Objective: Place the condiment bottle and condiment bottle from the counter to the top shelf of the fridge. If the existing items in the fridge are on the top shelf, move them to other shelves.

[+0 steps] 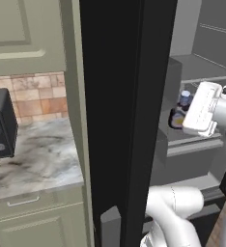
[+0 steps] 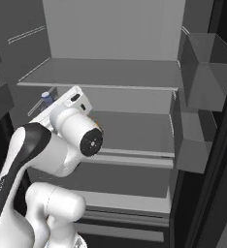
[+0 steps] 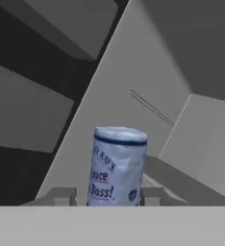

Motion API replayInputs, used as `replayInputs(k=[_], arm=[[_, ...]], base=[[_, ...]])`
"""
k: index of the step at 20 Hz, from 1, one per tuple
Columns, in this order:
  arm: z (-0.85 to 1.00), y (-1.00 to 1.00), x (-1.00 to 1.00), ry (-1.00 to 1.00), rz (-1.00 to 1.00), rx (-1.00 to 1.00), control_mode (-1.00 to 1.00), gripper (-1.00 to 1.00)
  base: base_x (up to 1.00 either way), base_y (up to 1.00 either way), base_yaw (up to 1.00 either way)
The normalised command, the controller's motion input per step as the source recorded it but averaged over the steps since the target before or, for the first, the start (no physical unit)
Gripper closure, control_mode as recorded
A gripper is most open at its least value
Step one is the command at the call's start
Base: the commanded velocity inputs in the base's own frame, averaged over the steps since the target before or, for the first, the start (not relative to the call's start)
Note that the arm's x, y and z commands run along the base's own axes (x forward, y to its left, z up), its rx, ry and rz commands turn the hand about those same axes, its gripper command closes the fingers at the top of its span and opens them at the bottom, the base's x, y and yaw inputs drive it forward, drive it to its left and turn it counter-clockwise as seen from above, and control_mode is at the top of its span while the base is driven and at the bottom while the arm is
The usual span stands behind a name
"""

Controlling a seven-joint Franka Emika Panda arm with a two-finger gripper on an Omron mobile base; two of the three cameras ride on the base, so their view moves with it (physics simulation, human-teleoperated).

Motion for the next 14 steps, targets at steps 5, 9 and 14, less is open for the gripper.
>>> replayInputs(k=[5, 9, 14], arm=[[1.00, -0.06, 0.52, 0.06, -0.14, 0.07, -1.00, 1.00], [0.77, 0.00, 0.82, 0.18, -0.12, 0.03, -1.00, 1.00], [0.24, -0.13, 0.64, 0.14, -0.03, 0.05, -1.00, 1.00]], base=[[0.00, 0.00, 0.00], [0.00, 0.00, 0.00], [0.00, 0.00, 0.00]])
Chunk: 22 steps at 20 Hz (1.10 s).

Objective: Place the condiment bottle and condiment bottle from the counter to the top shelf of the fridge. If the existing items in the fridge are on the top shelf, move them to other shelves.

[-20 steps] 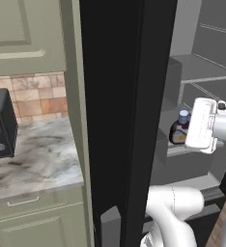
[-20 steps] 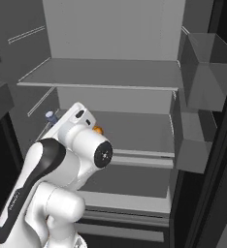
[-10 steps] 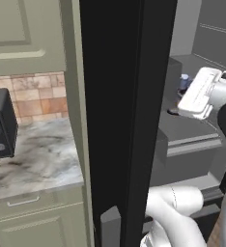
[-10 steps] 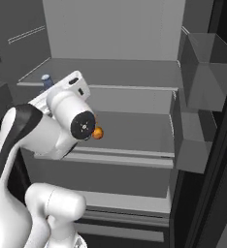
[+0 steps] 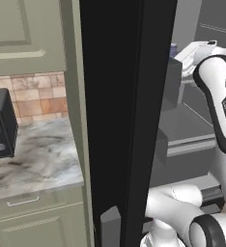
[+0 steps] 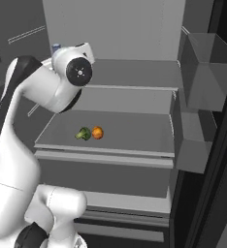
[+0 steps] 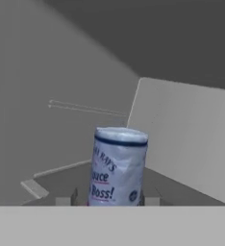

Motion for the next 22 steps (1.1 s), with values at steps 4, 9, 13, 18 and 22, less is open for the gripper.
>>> replayInputs(k=[4, 9, 13, 18, 22], arm=[[-0.01, -0.04, 0.20, 0.02, -0.01, 0.07, -1.00, 1.00], [-0.05, 0.05, 0.77, 0.00, -0.06, 0.11, -1.00, 1.00], [-0.04, 0.31, 0.84, 0.00, -0.09, 0.06, -1.00, 1.00], [-0.11, 0.20, 0.87, 0.00, -0.06, 0.01, -1.00, 1.00], [-0.30, 0.09, 0.92, 0.00, -0.04, 0.00, -1.00, 1.00]], base=[[0.00, 0.00, 0.00], [0.00, 0.00, 0.00], [0.00, 0.00, 0.00], [0.00, 0.00, 0.00], [0.00, 0.00, 0.00]])
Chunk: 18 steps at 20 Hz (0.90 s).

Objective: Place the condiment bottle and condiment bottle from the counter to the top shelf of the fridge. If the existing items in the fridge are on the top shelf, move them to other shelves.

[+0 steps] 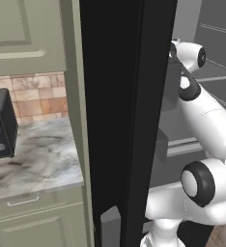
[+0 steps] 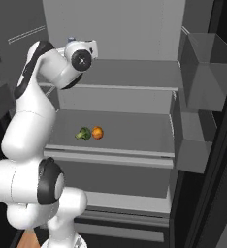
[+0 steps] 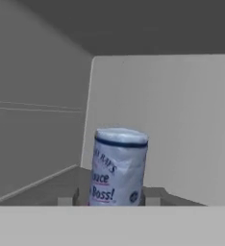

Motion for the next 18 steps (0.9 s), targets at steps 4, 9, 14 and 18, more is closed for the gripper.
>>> replayInputs(k=[4, 9, 14, 18], arm=[[-0.45, 0.00, 0.87, 0.00, 0.00, 0.00, -1.00, 1.00], [-0.24, 0.00, 0.83, 0.00, 0.00, 0.00, -1.00, 1.00], [-0.22, -0.03, 0.57, 0.00, 0.00, 0.00, -1.00, 1.00], [-0.10, -0.21, 0.02, -0.02, 0.05, 0.00, -1.00, -1.00]], base=[[0.00, 0.00, 0.00], [0.00, 0.00, 0.00], [0.00, 0.00, 0.00], [0.00, 0.00, 0.00]])
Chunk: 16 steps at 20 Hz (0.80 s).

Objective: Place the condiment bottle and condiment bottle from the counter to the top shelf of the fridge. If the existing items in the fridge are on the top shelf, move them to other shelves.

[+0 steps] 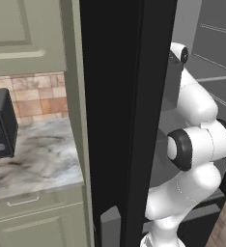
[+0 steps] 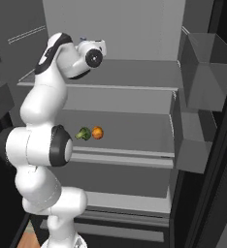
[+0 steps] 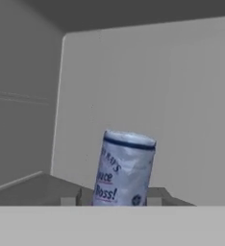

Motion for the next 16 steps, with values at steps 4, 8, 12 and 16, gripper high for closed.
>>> replayInputs(k=[4, 8, 12, 16], arm=[[0.00, -0.02, -0.02, 0.00, 0.00, 0.00, -1.00, -1.00], [0.02, -0.17, -0.11, 0.00, 0.00, 0.07, -1.00, -1.00], [0.14, -0.24, -0.39, -0.04, 0.00, 0.09, -1.00, -1.00], [0.18, -0.58, -0.69, -0.06, 0.00, 0.11, -1.00, -1.00]], base=[[0.00, 0.00, 0.00], [0.00, 0.00, 0.00], [0.00, 0.00, 0.00], [0.00, 0.00, 0.00]])
